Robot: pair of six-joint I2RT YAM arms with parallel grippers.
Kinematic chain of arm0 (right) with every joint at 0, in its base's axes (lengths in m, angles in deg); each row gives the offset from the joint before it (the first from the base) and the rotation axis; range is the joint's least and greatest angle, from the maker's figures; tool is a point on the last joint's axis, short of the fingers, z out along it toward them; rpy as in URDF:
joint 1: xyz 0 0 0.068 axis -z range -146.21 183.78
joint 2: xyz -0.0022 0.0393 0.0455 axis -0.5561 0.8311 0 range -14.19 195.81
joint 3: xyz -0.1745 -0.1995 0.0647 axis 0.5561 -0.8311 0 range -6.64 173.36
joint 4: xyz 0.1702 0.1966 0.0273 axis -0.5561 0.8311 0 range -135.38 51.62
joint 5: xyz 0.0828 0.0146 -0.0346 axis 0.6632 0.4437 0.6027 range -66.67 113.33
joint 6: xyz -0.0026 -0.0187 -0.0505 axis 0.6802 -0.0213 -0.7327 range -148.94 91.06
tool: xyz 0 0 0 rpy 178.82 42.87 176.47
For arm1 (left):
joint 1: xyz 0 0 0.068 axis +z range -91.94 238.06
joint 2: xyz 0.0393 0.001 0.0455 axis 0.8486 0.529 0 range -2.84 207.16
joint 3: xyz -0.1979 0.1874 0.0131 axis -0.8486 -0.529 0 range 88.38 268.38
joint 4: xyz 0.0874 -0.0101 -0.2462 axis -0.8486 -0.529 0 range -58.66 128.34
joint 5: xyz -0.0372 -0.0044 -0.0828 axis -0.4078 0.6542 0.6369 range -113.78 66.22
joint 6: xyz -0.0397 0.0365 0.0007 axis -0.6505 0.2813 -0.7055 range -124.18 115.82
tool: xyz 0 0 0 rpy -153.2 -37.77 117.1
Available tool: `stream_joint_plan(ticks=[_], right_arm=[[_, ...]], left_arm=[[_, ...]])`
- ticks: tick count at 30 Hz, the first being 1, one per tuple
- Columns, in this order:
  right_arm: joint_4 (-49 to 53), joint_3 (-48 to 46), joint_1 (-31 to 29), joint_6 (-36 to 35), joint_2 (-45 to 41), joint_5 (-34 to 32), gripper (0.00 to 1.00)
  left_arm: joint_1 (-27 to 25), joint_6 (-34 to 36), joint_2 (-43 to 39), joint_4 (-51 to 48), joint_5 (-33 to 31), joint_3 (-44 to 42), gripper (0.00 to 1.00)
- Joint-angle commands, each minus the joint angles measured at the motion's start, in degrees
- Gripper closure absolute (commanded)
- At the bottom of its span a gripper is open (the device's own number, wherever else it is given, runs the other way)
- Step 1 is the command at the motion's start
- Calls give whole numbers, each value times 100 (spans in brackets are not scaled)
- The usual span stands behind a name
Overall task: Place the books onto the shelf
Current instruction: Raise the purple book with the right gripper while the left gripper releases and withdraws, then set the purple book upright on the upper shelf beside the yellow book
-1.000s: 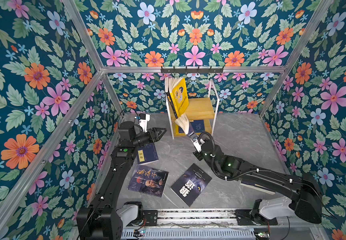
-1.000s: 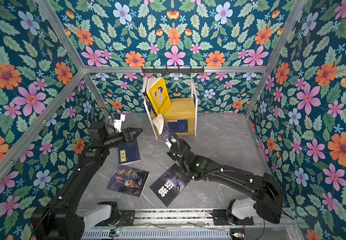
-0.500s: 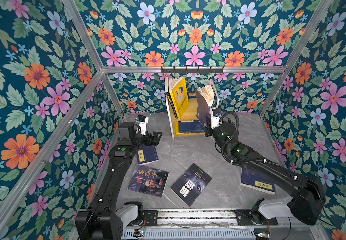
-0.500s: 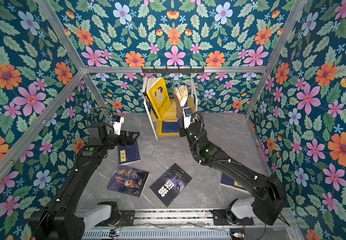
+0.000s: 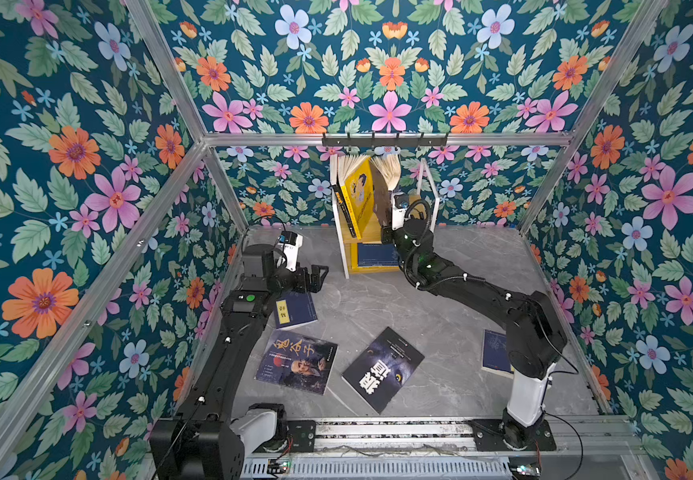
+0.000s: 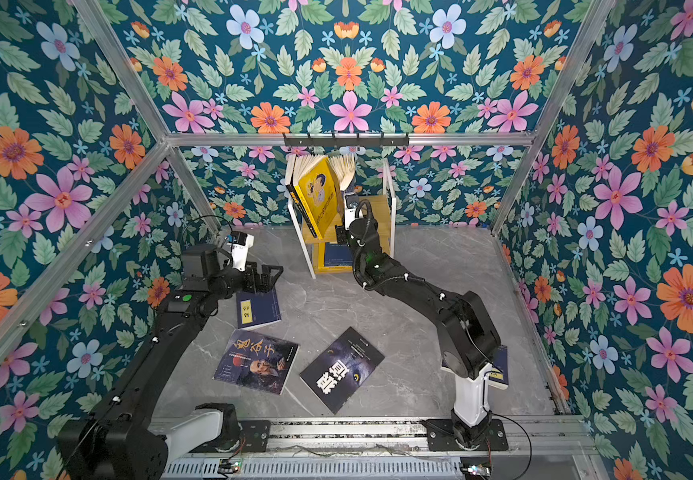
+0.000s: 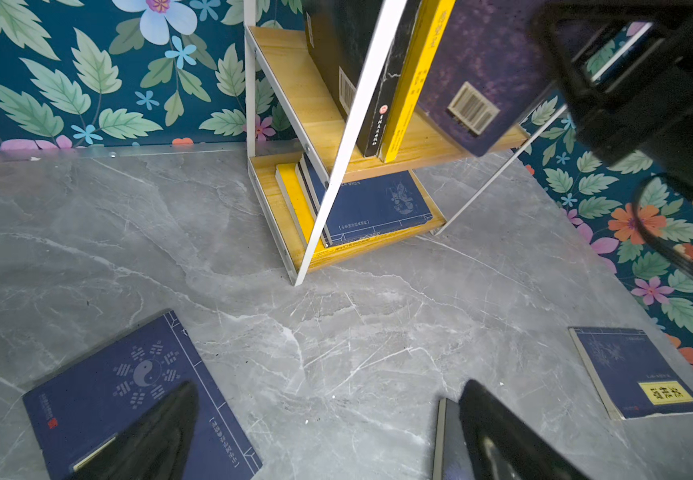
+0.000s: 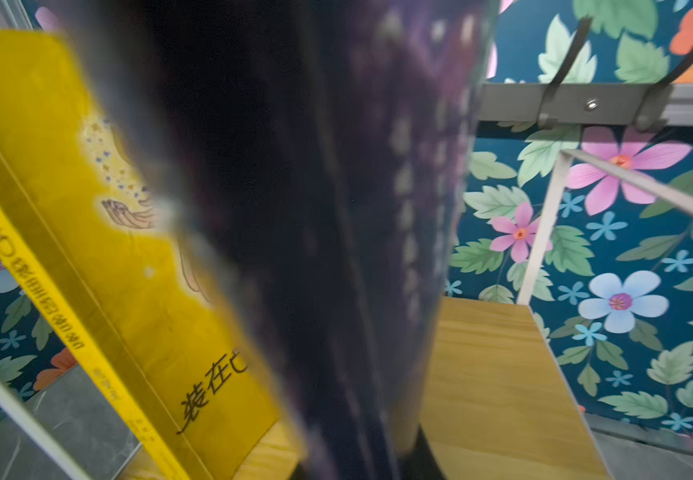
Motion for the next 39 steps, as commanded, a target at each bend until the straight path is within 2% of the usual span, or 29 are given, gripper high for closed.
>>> stream_joint_plan(ticks=[1,12,18,20,23,33,36,39], right_arm=[[-469,298,-10,315,233,244,100],[-210,572,-181,565,563,652,99],[-100,625,-234,589,636,753,78],[-116,626,-234,588,667,864,68],[-84,636,-229,501,704,1096,60],[-212,309,-185,230,551,2058,53],[-477,-92,-110,245,314,2254,50],[-697,-565,54,374,-23,2785,45]], left_arm=[[-39,59,21,-24,-30,42,0],[-81,85,53,37,8,-8,0],[-83,74,35,64,10,-42,0],[-78,84,13,51,-23,-37,0],[-75,112,1,47,-61,-52,0],[-74,112,36,71,-62,-72,0],[-75,112,31,62,-60,-69,0],[-61,112,38,64,-72,-69,0]])
